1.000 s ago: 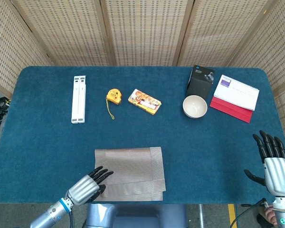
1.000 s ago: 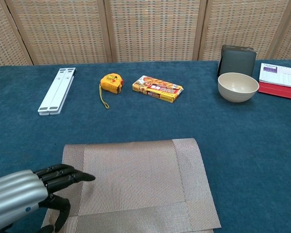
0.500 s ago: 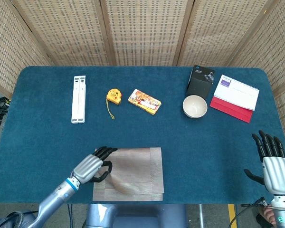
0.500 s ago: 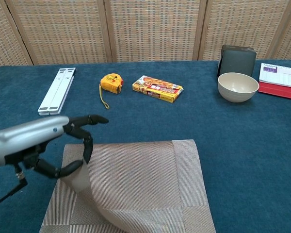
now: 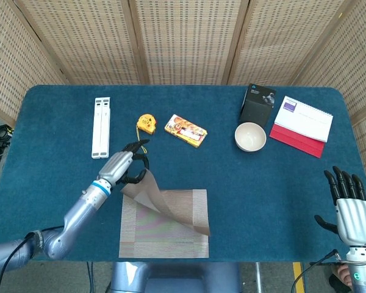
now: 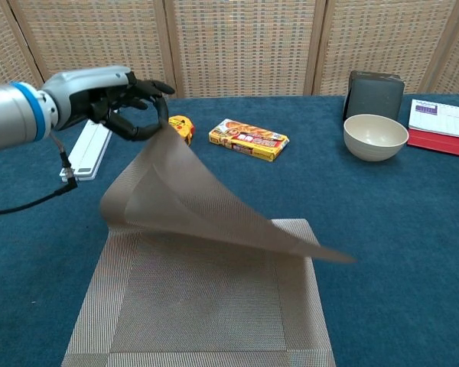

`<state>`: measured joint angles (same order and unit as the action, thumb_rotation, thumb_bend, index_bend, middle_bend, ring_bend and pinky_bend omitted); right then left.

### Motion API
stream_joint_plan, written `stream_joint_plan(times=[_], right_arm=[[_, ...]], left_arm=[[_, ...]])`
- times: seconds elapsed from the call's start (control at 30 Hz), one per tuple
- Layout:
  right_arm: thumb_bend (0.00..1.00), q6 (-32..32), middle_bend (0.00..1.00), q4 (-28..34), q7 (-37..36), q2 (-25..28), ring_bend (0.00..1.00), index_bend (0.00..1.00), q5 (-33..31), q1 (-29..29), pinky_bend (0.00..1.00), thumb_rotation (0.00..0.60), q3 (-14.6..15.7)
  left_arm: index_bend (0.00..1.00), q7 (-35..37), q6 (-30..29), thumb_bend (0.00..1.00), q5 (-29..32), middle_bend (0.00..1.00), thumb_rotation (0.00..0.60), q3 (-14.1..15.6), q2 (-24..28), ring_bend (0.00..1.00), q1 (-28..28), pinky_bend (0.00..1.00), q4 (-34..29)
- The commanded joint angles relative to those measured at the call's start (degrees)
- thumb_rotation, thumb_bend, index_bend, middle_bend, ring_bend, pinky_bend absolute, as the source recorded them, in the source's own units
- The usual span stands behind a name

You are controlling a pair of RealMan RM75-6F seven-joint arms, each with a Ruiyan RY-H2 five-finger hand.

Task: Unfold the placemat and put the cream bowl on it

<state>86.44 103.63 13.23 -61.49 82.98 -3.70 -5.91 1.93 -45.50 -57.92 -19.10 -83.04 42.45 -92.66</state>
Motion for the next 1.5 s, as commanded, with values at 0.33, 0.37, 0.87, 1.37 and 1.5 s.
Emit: stream_joint_plan(times=[0.33, 0.37, 0.87, 1.37, 1.5], right_arm=[[0.0, -2.1, 0.0, -2.0, 3.7, -2.0, 0.0, 0.05, -4.3, -1.4, 0.0, 0.6, -1.2], [0.0, -2.4, 0.0, -2.1, 3.9, -2.2, 0.0, 0.05, -4.6, -1.5, 0.0, 0.6, -1.2], [0.0, -3.2, 0.0, -2.6, 5.1, -2.8, 0.0, 0.05, -5.6, -2.2, 0.0, 0.6, -0.9], [0.0, -8.5, 0.0, -4.7, -0.4, -2.4, 0.0, 0.07, 3.9, -6.6, 0.0, 0.6, 1.8], [0.0, -11.2, 0.0, -7.1, -4.6, -2.3, 0.0, 0.1, 10.7, -9.7, 0.0, 0.6, 3.6]], left_arm=[[0.72, -9.8, -0.4, 0.58, 28.8, 0.0, 0.6, -5.6, -10.0, 0.0, 15.1, 0.0, 27.0], [0.71, -10.1, -0.6, 0.58, 29.6, 0.0, 0.6, -5.7, -11.0, 0.0, 15.4, 0.0, 28.5], [0.0, -0.2, -6.4, 0.0, 15.8, 0.0, 0.6, -5.0, -12.0, 0.0, 10.4, 0.0, 33.8], [0.0, -14.8, -20.3, 0.0, 4.5, 0.0, 0.6, 7.7, 16.9, 0.0, -7.3, 0.0, 0.1], [0.0, -16.2, -26.1, 0.0, 0.6, 0.0, 0.6, 10.9, 20.4, 0.0, -12.2, 0.0, -6.2]])
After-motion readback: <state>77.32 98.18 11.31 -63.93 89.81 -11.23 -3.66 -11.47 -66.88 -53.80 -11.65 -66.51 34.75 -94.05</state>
